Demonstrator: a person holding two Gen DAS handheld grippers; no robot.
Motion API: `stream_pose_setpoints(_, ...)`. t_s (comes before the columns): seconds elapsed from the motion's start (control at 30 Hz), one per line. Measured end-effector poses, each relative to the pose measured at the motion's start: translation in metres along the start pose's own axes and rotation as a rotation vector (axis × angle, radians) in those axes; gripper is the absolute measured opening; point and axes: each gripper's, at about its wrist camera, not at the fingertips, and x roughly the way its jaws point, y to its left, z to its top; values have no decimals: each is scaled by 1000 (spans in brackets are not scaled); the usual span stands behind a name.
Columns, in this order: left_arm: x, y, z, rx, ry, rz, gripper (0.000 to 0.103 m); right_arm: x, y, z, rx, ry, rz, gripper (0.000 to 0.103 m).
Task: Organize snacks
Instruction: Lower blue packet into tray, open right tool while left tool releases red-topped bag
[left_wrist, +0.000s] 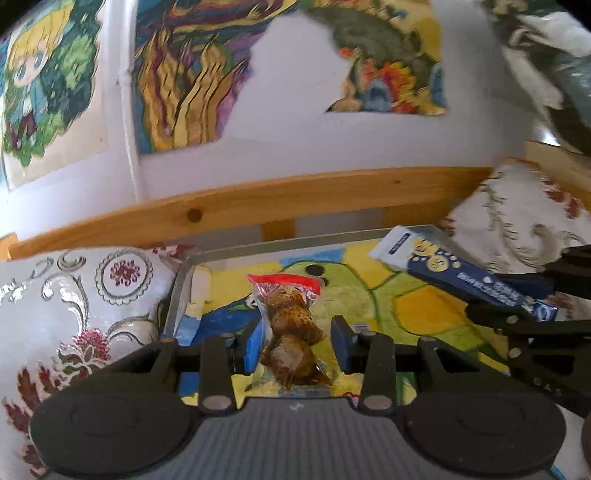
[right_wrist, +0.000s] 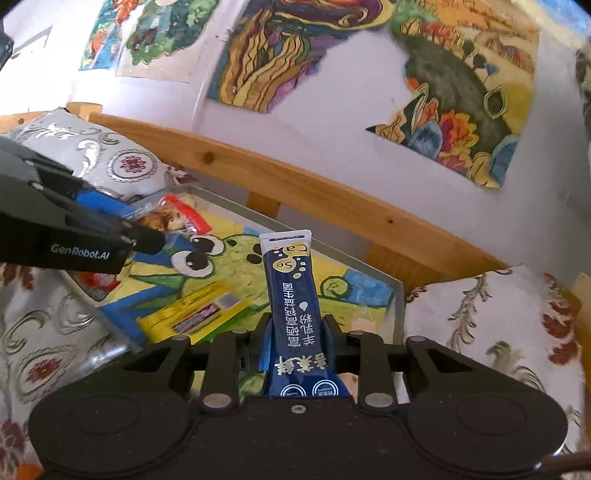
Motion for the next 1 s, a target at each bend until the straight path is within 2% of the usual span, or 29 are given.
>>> stream_pose_setpoints(0.1,18,-1,-1,-39,27,18,42,16,-2,-2,18,-8,3,29)
stream_pose_setpoints(0.33,45,-7,-10,-54,69,19,42,40,6,-7,31,76,30,29)
stream_pose_setpoints(0.5,54,3,-15,-99,91,31,43,49,9,-12,45,107,35,30)
stream_pose_setpoints(0.67,58,9,-19,-136,118,28,48,55,8,-15,82,123,42,36)
stream_pose_setpoints(0.7,58,10,-19,-140,124,26,49,55,8,-16,89,119,42,39)
stream_pose_setpoints(0.77,57,11,-19,-145,124,29,56,52,6,-16,102,112,39,54)
stream_pose_setpoints(0.83,53,12,-18,-149,110,31,68,48,4,-17,115,97,35,58)
stream_pose_setpoints(0.93,42,14,-17,-162,77,32,81,35,1,-17,147,54,25,70)
stream_pose_setpoints(1.0,32,16,-17,-170,46,36,85,23,0,-17,168,15,22,77)
